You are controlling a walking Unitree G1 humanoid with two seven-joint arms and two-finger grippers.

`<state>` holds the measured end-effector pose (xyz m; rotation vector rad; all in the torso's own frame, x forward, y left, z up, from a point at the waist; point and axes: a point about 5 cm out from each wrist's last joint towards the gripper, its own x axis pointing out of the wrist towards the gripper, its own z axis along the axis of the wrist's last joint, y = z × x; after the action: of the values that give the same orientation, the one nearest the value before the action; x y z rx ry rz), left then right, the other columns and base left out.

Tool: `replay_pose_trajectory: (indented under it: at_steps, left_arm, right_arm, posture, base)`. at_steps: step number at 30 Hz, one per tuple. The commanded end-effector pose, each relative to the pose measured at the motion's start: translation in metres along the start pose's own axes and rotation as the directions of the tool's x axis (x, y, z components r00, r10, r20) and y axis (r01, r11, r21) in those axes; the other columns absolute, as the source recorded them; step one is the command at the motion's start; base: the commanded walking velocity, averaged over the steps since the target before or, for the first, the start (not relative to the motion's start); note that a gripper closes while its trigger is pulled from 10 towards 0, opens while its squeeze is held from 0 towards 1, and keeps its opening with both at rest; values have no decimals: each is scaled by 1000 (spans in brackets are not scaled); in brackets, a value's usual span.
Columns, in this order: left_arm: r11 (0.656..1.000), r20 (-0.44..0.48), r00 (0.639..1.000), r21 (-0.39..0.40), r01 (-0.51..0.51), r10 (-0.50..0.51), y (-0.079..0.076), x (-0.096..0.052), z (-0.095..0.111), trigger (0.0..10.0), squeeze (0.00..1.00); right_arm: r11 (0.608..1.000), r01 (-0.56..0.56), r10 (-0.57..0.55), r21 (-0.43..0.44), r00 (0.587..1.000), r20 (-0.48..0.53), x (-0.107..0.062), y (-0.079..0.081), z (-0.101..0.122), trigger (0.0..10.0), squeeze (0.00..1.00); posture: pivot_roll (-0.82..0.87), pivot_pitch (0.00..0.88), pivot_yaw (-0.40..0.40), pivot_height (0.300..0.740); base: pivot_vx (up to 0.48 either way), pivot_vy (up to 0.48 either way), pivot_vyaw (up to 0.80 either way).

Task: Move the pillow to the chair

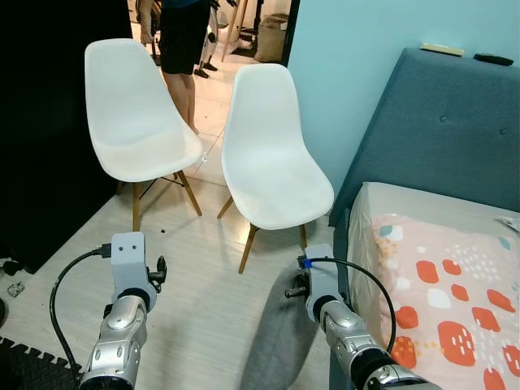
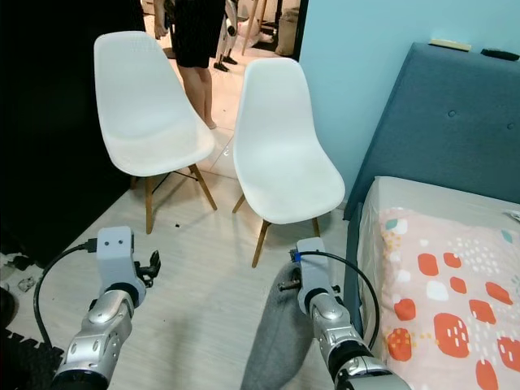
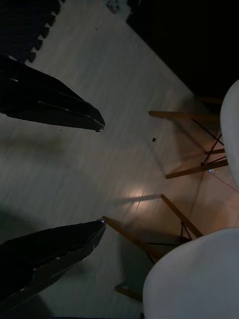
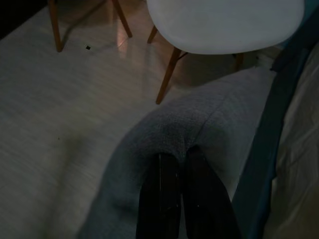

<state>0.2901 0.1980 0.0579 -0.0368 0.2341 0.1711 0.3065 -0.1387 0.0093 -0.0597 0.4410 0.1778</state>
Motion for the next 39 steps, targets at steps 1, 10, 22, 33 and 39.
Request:
replay_pose_trajectory:
  at_steps: [1, 10, 22, 33, 39]
  left_arm:
    - [1000, -9, 1000, 1, 7, -7, -1, -1, -3, 10000, 0]
    - [1000, -7, 1000, 0, 9, -9, -1, -1, -2, 10000, 0]
    - [1000, -7, 1000, 3, 13, -13, -2, 0, -2, 10000, 0]
    - [1000, -7, 1000, 6, 26, -26, -4, 3, -1, 10000, 0]
    - [999, -7, 999, 10, 39, -39, -6, 5, 1, 10000, 0]
  right_arm:
    - [1000, 8, -7, -10, 998, 58, 2, -3, 13, 10000, 0]
    - [1000, 11, -10, -9, 998, 58, 2, -3, 13, 10000, 0]
    - [1000, 24, -24, 7, 998, 57, 1, -5, 12, 10000, 0]
    - [998, 55, -57, 32, 997, 58, 0, -12, 11, 10000, 0]
    - [997, 66, -68, 40, 996, 49, -1, -12, 7, 10000, 0]
  posture:
    - [63, 53, -84, 740]
    - [61, 55, -83, 740]
    - [62, 55, -78, 740]
    - [53, 50, -62, 740]
    - [44, 49, -52, 740]
  base:
    - [277, 0, 0]
    - [274, 0, 0]
    - [268, 0, 0]
    - [266, 0, -441]
    - [262, 0, -533]
